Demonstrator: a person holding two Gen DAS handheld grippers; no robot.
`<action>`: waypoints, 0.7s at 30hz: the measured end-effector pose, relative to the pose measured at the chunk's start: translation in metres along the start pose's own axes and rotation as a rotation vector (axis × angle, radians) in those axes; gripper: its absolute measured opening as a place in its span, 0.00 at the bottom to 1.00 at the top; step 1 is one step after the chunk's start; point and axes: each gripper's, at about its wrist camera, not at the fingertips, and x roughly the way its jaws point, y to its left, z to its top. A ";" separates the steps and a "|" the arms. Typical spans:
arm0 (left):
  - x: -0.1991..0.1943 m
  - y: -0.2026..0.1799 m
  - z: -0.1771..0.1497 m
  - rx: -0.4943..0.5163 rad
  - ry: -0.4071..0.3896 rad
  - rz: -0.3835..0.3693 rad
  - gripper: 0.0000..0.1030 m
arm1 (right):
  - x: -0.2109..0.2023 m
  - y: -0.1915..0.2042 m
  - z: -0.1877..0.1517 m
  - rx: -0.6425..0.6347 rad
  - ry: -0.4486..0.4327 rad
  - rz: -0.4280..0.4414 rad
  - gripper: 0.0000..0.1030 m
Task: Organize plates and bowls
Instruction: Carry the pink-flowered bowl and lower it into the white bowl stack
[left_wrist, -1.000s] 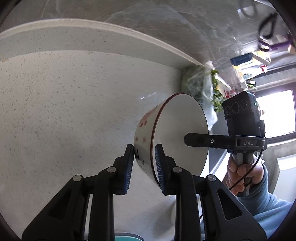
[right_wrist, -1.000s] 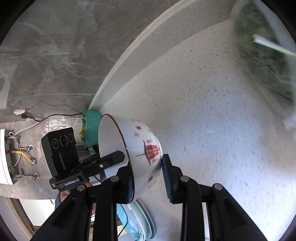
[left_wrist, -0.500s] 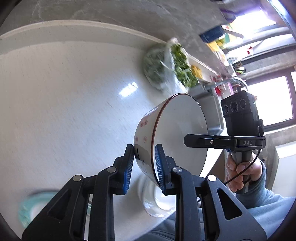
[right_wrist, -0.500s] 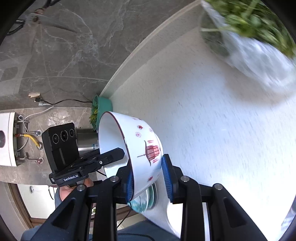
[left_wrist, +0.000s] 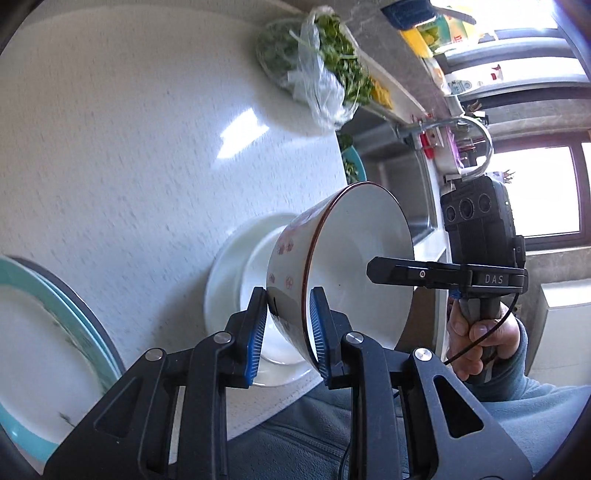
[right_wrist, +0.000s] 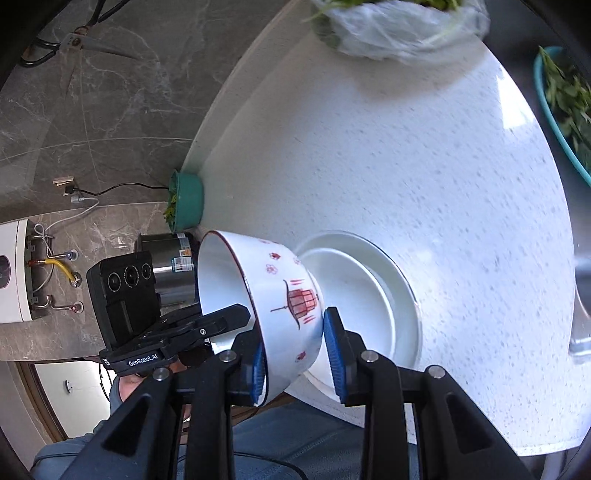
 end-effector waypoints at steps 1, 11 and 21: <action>0.004 0.000 -0.003 -0.005 0.006 0.001 0.21 | 0.000 -0.003 -0.003 0.005 0.002 -0.005 0.31; 0.033 -0.005 -0.007 -0.022 0.022 0.036 0.21 | 0.003 -0.018 -0.017 -0.004 0.017 -0.046 0.31; 0.052 -0.002 -0.006 -0.046 0.034 0.055 0.21 | 0.014 -0.016 -0.022 -0.043 0.004 -0.120 0.30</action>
